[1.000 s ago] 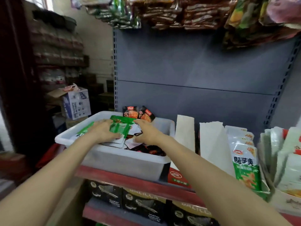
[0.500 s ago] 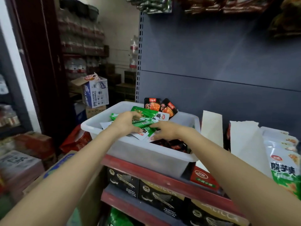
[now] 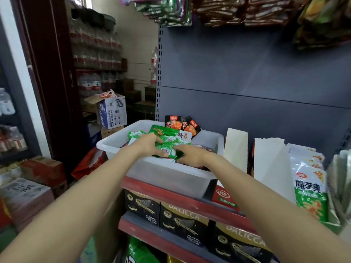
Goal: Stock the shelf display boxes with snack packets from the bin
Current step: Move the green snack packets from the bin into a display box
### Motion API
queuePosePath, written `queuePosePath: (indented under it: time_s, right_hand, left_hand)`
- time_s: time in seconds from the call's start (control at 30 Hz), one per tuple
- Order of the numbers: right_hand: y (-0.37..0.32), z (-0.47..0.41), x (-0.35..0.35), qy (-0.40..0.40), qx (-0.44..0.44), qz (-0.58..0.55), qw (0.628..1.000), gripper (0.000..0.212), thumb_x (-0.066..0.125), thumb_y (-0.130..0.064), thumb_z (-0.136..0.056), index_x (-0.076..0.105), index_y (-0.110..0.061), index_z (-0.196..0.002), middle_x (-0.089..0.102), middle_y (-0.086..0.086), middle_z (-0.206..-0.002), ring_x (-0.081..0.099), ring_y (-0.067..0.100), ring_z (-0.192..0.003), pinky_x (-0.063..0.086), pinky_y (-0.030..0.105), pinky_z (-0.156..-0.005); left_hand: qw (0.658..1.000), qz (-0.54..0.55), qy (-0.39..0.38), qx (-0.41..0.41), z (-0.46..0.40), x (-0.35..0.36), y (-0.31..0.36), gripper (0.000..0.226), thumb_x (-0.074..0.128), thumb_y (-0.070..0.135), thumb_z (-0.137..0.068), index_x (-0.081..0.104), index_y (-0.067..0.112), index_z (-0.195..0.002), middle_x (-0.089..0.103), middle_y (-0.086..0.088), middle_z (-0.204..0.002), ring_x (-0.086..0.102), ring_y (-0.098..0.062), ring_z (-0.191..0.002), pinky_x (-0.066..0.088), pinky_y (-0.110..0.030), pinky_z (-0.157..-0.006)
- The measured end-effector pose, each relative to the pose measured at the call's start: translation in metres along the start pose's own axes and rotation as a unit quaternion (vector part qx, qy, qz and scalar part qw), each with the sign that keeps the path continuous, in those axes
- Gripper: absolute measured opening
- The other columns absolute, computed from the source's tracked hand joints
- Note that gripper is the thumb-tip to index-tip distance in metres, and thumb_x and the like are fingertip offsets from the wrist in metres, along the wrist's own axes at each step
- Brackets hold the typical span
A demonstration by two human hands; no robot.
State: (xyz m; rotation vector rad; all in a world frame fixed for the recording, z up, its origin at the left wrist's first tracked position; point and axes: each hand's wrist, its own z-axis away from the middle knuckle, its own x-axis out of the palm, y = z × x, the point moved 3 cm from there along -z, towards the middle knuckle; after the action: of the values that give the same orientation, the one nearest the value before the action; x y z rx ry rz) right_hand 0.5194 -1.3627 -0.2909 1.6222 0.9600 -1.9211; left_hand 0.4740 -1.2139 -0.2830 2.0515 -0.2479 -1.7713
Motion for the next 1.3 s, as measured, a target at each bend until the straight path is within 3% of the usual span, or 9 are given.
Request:
queuePosePath:
  time_s: [0.27, 0.47, 0.53, 0.63, 0.73, 0.83, 1.03, 1.17, 1.3]
  right_hand:
    - [0.006, 0.002, -0.008, -0.003, 0.033, 0.082, 0.996, 0.036, 0.050, -0.027, -0.096, 0.053, -0.001, -0.121, 0.056, 0.016, -0.122, 0.052, 0.033, -0.110, 0.043, 0.036, -0.088]
    - [0.006, 0.008, -0.017, 0.133, 0.032, 0.052, 0.989, 0.026, 0.045, -0.031, -0.099, 0.055, -0.009, -0.108, 0.059, 0.012, -0.105, 0.054, 0.028, -0.094, 0.044, 0.037, -0.071]
    - [0.007, 0.017, -0.023, 0.208, 0.022, 0.051, 0.977, 0.025, 0.040, -0.023, -0.101, 0.061, -0.010, -0.106, 0.062, 0.013, -0.099, 0.055, 0.031, -0.092, 0.045, 0.039, -0.069]
    - [0.011, 0.035, -0.031, 0.268, 0.003, 0.010, 0.963, 0.027, 0.040, -0.020, -0.101, 0.063, -0.007, -0.100, 0.063, 0.016, -0.088, 0.056, 0.034, -0.083, 0.044, 0.042, -0.071]
    - [0.015, 0.055, -0.036, 0.320, 0.002, 0.016, 0.947, 0.026, 0.040, -0.022, -0.101, 0.063, -0.010, -0.102, 0.063, 0.010, -0.086, 0.057, 0.033, -0.083, 0.043, 0.040, -0.070]
    - [0.024, 0.078, -0.046, 0.362, 0.019, -0.060, 0.930, 0.023, 0.042, -0.019, -0.100, 0.058, -0.009, -0.086, 0.062, 0.011, -0.077, 0.056, 0.035, -0.076, 0.043, 0.039, -0.068]
    - [0.062, 0.131, -0.063, 0.364, 0.081, -0.308, 0.876, 0.020, 0.049, -0.011, -0.096, 0.064, 0.001, -0.089, 0.065, 0.017, -0.080, 0.067, 0.031, -0.074, 0.055, 0.041, -0.071]
    - [0.099, 0.176, -0.070, 0.393, 0.135, -0.252, 0.874, 0.007, 0.061, -0.004, -0.084, 0.065, -0.008, -0.088, 0.067, 0.011, -0.083, 0.066, 0.027, -0.081, 0.054, 0.045, -0.080]
    - [0.128, 0.225, -0.087, 0.446, 0.143, -0.219, 0.856, 0.032, 0.066, -0.010, -0.083, 0.062, -0.020, -0.113, 0.067, -0.006, -0.095, 0.064, 0.014, -0.092, 0.051, 0.036, -0.086]
  left_hand:
    - [0.999, -0.008, -0.045, 0.012, -0.004, 0.000, -0.001, 0.059, 0.075, 0.035, -0.078, 0.054, 0.023, -0.132, 0.053, -0.002, -0.137, 0.052, -0.023, -0.122, 0.040, -0.037, -0.104]
    - [0.992, -0.022, 0.088, 0.083, 0.009, -0.008, 0.022, 0.025, 0.067, 0.035, -0.085, 0.071, 0.019, -0.103, 0.067, -0.003, -0.100, 0.060, -0.021, -0.090, 0.045, -0.031, -0.075]
    - [0.983, -0.025, 0.161, 0.088, 0.013, -0.015, 0.026, 0.030, 0.069, 0.044, -0.080, 0.071, 0.021, -0.099, 0.068, 0.001, -0.091, 0.062, -0.020, -0.093, 0.043, -0.030, -0.074]
    - [0.966, -0.029, 0.254, 0.044, 0.017, -0.023, 0.026, 0.063, 0.070, 0.060, -0.069, 0.059, 0.026, -0.120, 0.063, 0.002, -0.117, 0.054, -0.019, -0.112, 0.040, -0.036, -0.090]
    - [0.953, 0.148, 0.262, 0.047, 0.023, -0.025, 0.037, 0.094, 0.082, 0.050, -0.062, 0.034, 0.023, -0.139, 0.045, -0.006, -0.136, 0.041, -0.022, -0.125, 0.036, -0.036, -0.099]
    - [0.880, 0.363, 0.298, 0.068, 0.028, -0.024, 0.054, 0.096, 0.086, 0.030, -0.064, 0.028, 0.022, -0.141, 0.043, -0.005, -0.133, 0.045, -0.016, -0.120, 0.040, -0.017, -0.092]
    - [0.834, 0.515, 0.159, 0.116, 0.028, -0.002, 0.111, 0.018, 0.066, 0.002, -0.085, 0.050, 0.010, -0.090, 0.067, -0.005, -0.073, 0.068, -0.007, -0.061, 0.052, -0.022, -0.060]
    - [0.829, 0.525, 0.107, 0.162, 0.026, 0.021, 0.168, 0.019, 0.057, -0.004, -0.089, 0.047, 0.008, -0.077, 0.064, -0.003, -0.061, 0.067, -0.010, -0.052, 0.056, -0.023, -0.057]
    - [0.868, 0.447, 0.064, 0.208, 0.027, 0.051, 0.234, 0.023, 0.058, -0.004, -0.087, 0.052, 0.014, -0.075, 0.060, -0.002, -0.068, 0.063, -0.004, -0.047, 0.056, -0.025, -0.059]
